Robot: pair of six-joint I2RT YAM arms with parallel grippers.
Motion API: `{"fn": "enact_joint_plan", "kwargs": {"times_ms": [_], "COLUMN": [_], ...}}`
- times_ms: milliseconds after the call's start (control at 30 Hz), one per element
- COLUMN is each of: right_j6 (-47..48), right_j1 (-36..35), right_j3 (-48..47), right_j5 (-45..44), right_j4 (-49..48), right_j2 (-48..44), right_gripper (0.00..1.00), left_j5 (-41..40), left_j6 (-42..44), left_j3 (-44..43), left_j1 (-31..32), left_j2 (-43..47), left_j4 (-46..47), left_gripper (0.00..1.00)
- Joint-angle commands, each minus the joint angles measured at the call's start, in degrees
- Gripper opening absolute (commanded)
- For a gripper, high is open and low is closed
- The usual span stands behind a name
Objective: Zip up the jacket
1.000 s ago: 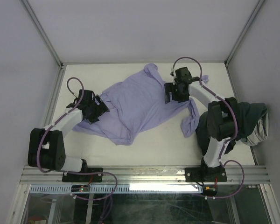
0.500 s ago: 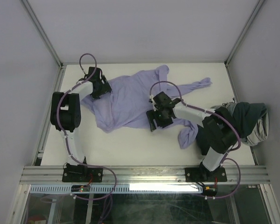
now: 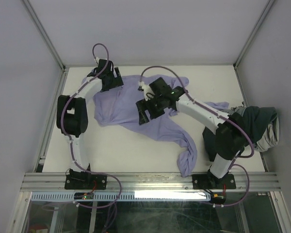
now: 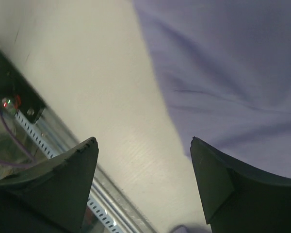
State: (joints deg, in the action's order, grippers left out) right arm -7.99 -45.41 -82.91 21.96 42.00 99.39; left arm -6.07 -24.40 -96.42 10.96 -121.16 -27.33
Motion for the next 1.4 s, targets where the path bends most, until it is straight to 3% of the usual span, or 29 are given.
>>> {"fn": "enact_joint_plan", "kwargs": {"times_ms": [0, 200, 367, 500, 633, 733, 800, 900, 967, 1167, 1367], "right_j6": [4.8, -0.4, -7.6, -11.3, -12.9, -13.8, -13.2, -11.7, -10.9, -9.9, -15.1], "right_j1": [12.6, 28.0, 34.2, 35.5, 35.5, 35.5, 35.5, 35.4, 35.0, 29.5, 13.3], "right_j3": [-5.1, -8.7, -13.5, -16.8, -21.8, -22.5, -22.4, -17.6, -12.4, 5.1, 18.1], "right_j5": [-0.7, -3.0, -5.2, -7.5, -6.4, -4.8, -4.3, -2.1, -0.5, 2.3, 1.3], "right_j4": [4.2, -4.1, -12.3, -17.2, -18.5, -20.8, -19.8, -19.1, -19.4, -18.3, -21.3], "right_j2": [-1.8, 4.0, 12.5, 18.5, 25.0, 26.8, 26.7, 22.4, 17.6, 0.7, -11.5], "right_gripper": [0.80, 0.83, 0.86, 0.87, 0.84, 0.73, 0.52, 0.12, 0.00, 0.00, 0.00], "left_j5": [-4.5, 0.4, 5.7, 6.1, 5.3, 3.8, 2.0, 0.7, 0.2, -1.4, 1.9], "left_j6": [-1.8, -8.2, -17.5, -19.6, -18.3, -16.6, -14.8, -12.0, -10.0, -3.5, 0.9], "left_j3": [7.1, 22.0, 34.6, 40.5, 42.1, 40.2, 38.6, 35.7, 33.0, 17.1, -4.6], "left_j1": [0.2, 5.9, 10.6, 10.9, 10.9, 10.6, 9.9, 6.9, 4.6, 0.7, 0.3], "left_j2": [18.9, 33.8, 40.9, 41.6, 36.1, 30.9, 27.6, 22.2, 19.0, 7.2, -6.5], "left_j4": [0.7, -0.4, 1.4, 4.5, 6.9, 7.3, 7.1, 6.8, 6.5, 3.3, -2.4], "left_gripper": [0.88, 0.90, 0.90, 0.89, 0.86, 0.81, 0.75, 0.62, 0.52, 0.25, 0.02]}}
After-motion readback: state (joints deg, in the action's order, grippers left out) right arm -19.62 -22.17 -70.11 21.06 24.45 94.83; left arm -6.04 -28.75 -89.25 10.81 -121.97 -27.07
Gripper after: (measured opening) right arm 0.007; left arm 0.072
